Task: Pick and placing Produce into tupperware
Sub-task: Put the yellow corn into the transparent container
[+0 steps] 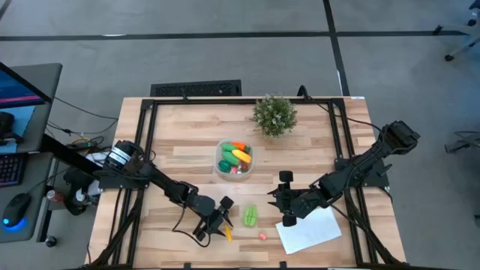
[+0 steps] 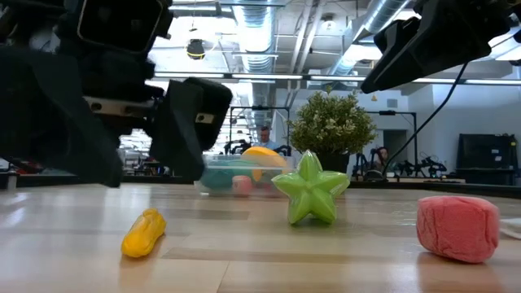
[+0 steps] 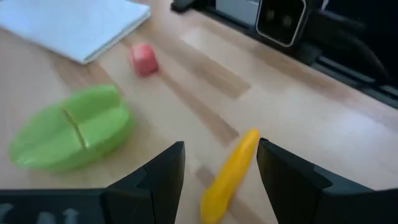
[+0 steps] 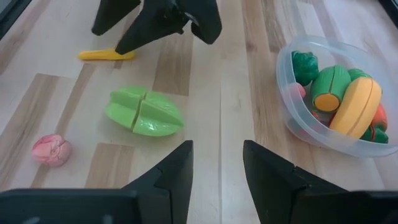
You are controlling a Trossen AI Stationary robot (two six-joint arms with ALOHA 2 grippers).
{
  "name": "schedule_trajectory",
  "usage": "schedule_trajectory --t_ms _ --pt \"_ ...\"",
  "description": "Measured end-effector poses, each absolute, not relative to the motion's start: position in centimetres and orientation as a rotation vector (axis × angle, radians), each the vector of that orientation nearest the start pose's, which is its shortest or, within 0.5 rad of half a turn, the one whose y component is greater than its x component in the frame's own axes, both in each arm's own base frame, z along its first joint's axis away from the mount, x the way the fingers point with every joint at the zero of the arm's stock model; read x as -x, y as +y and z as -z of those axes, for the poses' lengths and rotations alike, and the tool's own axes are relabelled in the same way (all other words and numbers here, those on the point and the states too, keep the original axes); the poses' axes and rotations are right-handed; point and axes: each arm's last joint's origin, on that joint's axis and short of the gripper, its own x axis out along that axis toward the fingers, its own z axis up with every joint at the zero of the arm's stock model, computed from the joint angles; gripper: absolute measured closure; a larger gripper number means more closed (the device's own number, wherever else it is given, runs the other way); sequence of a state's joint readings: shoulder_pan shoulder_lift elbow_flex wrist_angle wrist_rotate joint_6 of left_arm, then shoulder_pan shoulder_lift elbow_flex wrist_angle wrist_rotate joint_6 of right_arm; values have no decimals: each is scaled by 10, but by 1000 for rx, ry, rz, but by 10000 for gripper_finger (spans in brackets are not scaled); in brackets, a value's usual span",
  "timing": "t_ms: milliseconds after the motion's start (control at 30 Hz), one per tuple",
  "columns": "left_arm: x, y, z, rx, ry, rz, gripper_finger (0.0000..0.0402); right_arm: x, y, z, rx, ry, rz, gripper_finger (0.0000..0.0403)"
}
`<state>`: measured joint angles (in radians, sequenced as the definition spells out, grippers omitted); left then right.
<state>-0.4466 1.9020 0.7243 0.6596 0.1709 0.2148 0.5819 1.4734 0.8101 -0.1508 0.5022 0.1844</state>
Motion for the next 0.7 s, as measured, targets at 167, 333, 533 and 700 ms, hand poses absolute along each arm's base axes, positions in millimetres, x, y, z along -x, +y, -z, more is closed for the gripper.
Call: schedule_trajectory --t_ms 167,333,533,700 --pt "-304 -151 -97 -272 463 664 210 -248 147 -195 245 701 -11 270" --pt "-305 -152 -88 -260 471 674 210 -248 147 -195 244 701 -14 270" --pt "-305 -151 -85 -258 479 677 210 -248 147 -195 242 699 -14 270" --pt "-305 -149 -83 -264 501 657 211 -248 147 -195 242 699 -14 270"
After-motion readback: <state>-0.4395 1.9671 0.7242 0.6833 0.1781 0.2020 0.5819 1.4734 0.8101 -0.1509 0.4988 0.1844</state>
